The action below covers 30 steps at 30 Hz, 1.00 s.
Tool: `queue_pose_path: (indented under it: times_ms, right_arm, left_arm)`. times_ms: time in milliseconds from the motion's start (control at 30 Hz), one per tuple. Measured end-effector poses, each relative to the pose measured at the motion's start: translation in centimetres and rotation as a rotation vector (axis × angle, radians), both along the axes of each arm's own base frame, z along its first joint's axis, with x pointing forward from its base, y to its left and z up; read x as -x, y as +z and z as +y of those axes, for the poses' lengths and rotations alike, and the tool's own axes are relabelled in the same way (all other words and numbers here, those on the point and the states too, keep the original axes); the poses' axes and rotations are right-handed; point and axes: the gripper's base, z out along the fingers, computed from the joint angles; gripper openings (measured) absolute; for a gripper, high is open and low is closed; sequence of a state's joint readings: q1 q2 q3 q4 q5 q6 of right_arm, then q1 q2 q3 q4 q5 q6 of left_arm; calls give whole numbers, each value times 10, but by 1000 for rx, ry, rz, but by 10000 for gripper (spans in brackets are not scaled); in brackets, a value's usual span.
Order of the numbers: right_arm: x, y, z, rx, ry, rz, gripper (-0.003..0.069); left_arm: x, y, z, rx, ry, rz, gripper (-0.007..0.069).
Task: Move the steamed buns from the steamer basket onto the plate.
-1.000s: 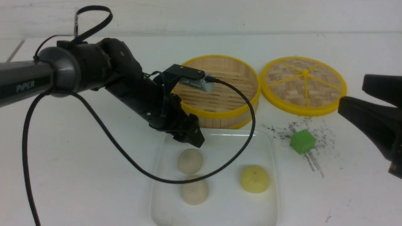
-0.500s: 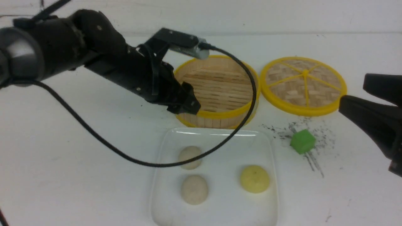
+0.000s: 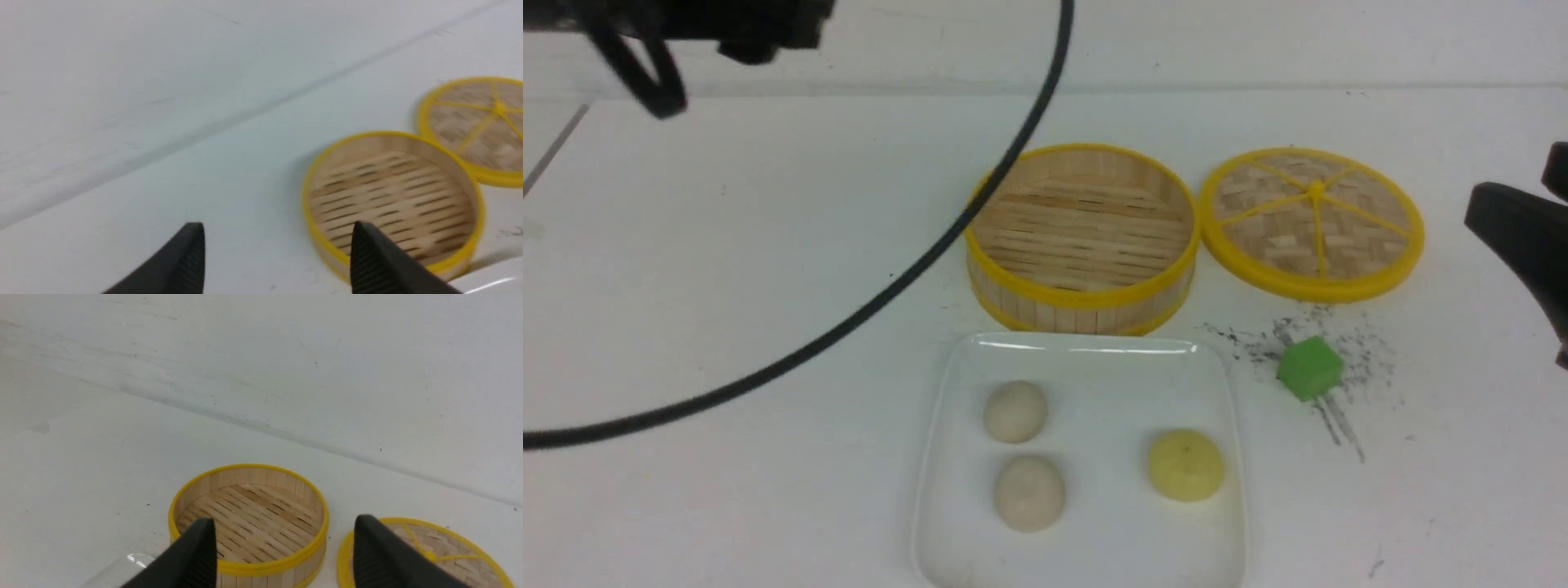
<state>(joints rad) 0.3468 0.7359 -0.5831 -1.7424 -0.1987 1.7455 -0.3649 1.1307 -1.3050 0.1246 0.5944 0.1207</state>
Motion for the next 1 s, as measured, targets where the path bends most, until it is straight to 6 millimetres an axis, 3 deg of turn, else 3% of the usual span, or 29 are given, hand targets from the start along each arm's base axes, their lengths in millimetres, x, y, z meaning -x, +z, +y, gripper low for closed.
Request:
queue_pose_path:
  times_ms: [33,100,133,167,267,400,467,567,667,800,1000]
  right_arm:
    - [0,0,0,-1,0,1,452]
    - [0,0,0,-5,-1,3,452]
    - [0,0,0,-5,-1,3,452]
    - [0,0,0,-6,1,4,452]
    - [0,0,1,-7,6,5,452]
    - [2,-1,3,-14,36,16,452]
    - [2,-1,3,-21,39,21,452]
    - [3,-1,4,-58,45,47,452]
    - [3,-1,4,-60,50,49,452]
    - [2,-5,3,-56,31,59,452]
    - [0,-40,-5,4,-58,126,452]
  left_arm:
    - [0,0,0,-1,5,-1,475]
    - [22,-6,14,3,65,-19,442]
    - [23,-6,15,6,69,-21,442]
    - [38,-17,22,15,87,-40,407]
    - [53,-26,28,42,86,-102,367]
    - [82,-65,33,97,18,-256,279]
    - [85,-75,33,99,2,-267,267]
    - [87,-112,31,101,-21,-212,249]
    - [87,-129,31,116,-17,-160,247]
    - [88,-135,32,141,6,-120,246]
    - [96,-138,40,114,56,-84,246]
